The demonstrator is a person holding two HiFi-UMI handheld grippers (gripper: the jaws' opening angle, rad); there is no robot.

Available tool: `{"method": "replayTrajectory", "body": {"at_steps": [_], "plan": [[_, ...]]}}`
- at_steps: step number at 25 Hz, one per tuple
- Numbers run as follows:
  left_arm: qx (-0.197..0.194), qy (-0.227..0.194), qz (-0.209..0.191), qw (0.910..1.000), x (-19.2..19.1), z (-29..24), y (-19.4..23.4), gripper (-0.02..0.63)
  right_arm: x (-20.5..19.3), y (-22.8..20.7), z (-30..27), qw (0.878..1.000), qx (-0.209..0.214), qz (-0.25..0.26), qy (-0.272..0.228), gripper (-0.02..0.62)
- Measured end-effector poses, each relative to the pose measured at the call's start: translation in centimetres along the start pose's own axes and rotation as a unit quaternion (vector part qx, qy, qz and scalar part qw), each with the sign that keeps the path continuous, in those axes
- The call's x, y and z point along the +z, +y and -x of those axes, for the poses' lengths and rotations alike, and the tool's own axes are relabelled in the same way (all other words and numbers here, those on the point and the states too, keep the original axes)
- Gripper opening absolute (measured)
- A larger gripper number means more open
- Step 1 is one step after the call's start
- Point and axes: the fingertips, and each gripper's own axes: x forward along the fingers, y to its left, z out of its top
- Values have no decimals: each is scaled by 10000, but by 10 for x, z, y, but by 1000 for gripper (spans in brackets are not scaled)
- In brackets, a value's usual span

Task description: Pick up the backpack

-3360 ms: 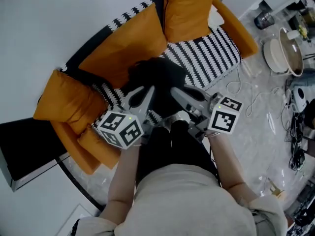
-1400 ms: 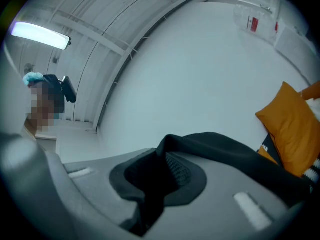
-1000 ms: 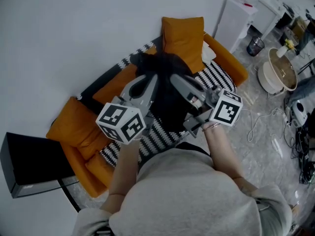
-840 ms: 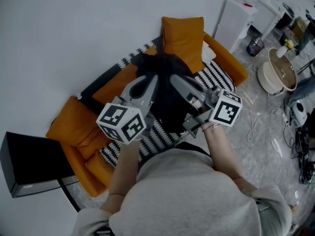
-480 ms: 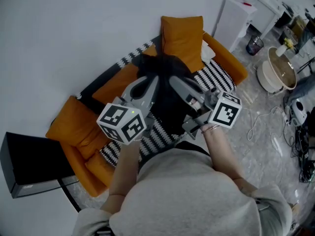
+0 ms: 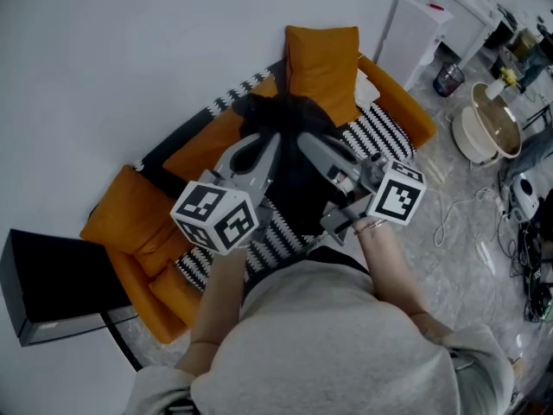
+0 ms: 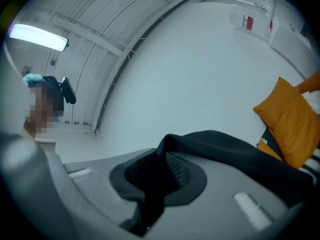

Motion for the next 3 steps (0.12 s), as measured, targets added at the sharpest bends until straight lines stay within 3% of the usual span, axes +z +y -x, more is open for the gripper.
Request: {"method": "replayTrajectory", "body": {"at_steps": [3], "plan": [[3,79,4,10000,-1,0,3,15,-2,-5,-2,10000,-43,-87,6,43]]}}
